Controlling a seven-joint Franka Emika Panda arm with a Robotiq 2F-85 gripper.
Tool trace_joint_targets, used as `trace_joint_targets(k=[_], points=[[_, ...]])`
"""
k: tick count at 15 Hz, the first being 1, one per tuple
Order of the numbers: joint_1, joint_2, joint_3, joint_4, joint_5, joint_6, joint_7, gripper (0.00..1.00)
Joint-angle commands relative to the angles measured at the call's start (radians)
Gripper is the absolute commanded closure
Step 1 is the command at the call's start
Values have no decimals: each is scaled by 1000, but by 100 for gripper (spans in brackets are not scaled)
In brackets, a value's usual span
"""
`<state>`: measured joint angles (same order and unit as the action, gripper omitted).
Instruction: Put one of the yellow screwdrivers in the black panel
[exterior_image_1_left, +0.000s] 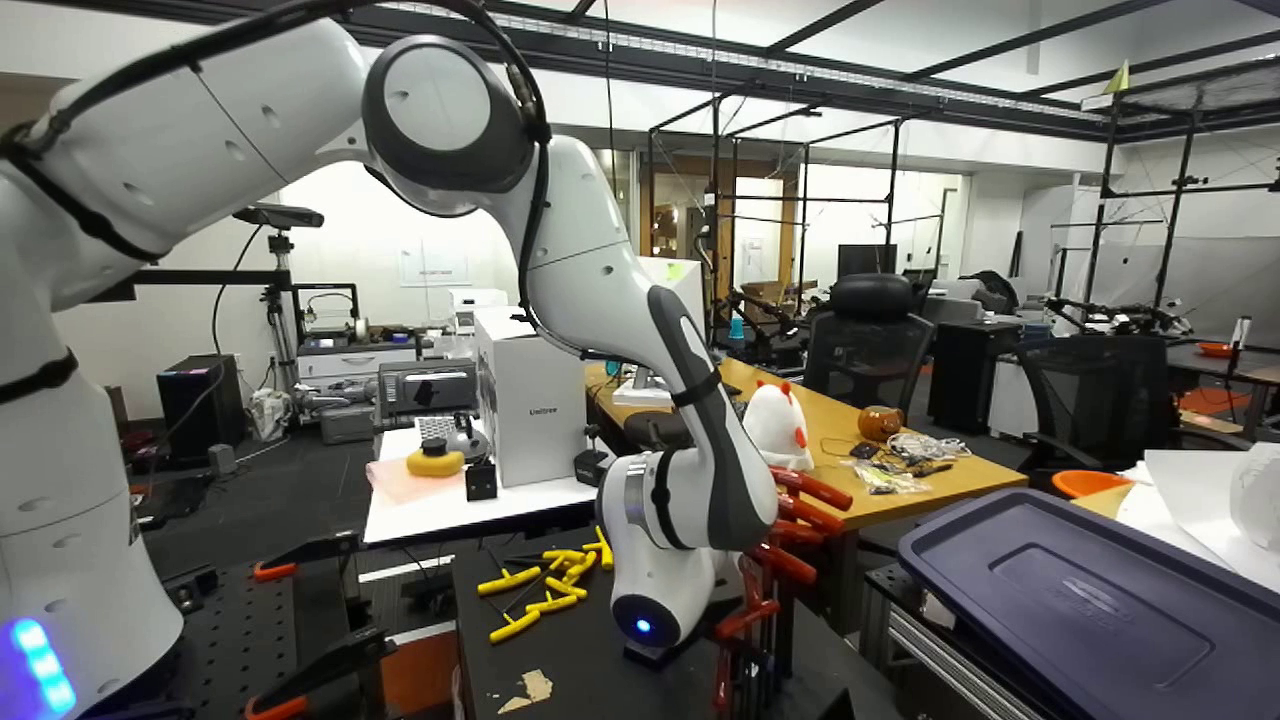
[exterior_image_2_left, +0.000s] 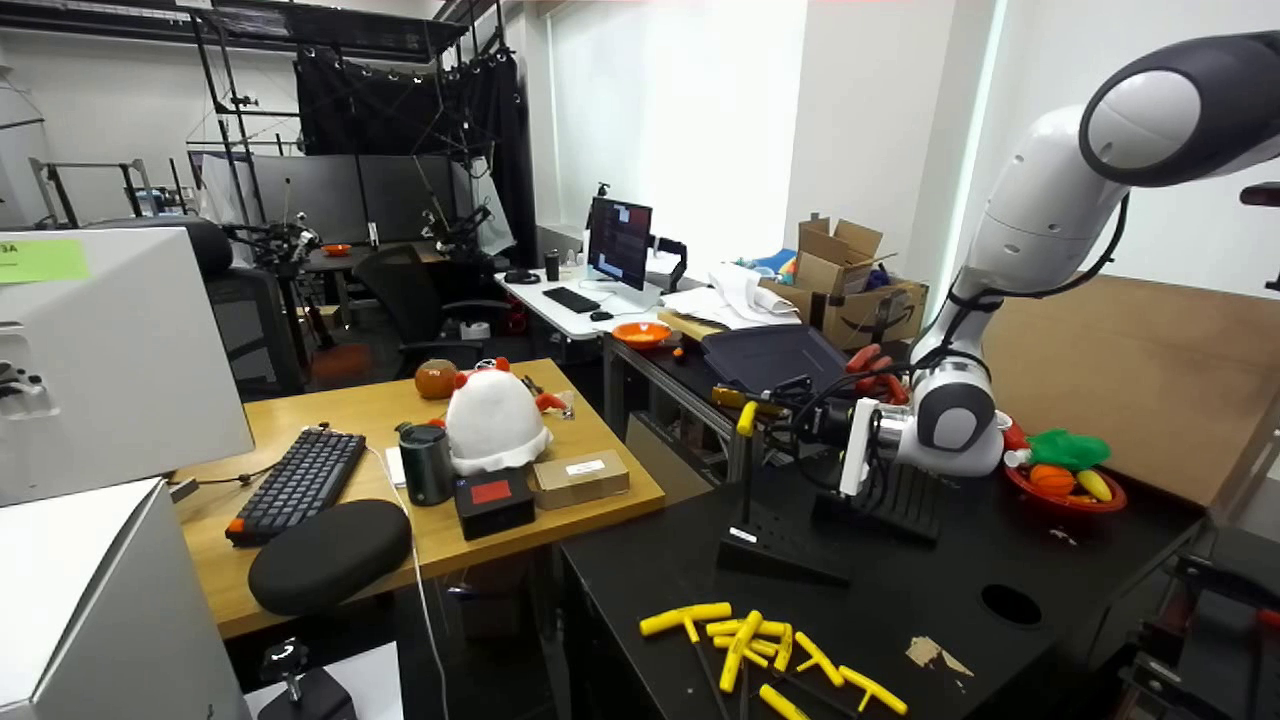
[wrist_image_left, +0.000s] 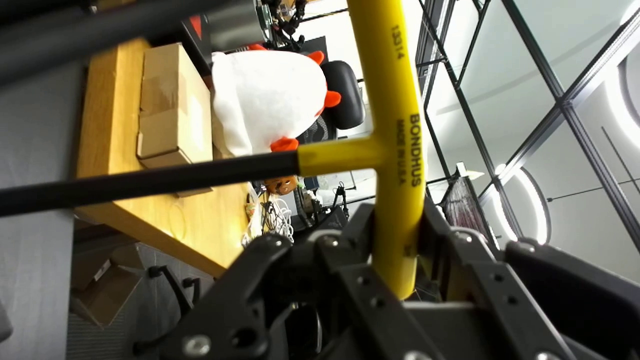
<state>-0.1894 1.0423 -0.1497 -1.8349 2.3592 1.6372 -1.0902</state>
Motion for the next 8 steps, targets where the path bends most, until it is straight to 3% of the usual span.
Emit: trace_joint_targets(k=[1, 8], points=[[7, 24, -15, 41, -14, -6, 47, 94], [8, 24, -16, 39, -12, -7, 40, 94]])
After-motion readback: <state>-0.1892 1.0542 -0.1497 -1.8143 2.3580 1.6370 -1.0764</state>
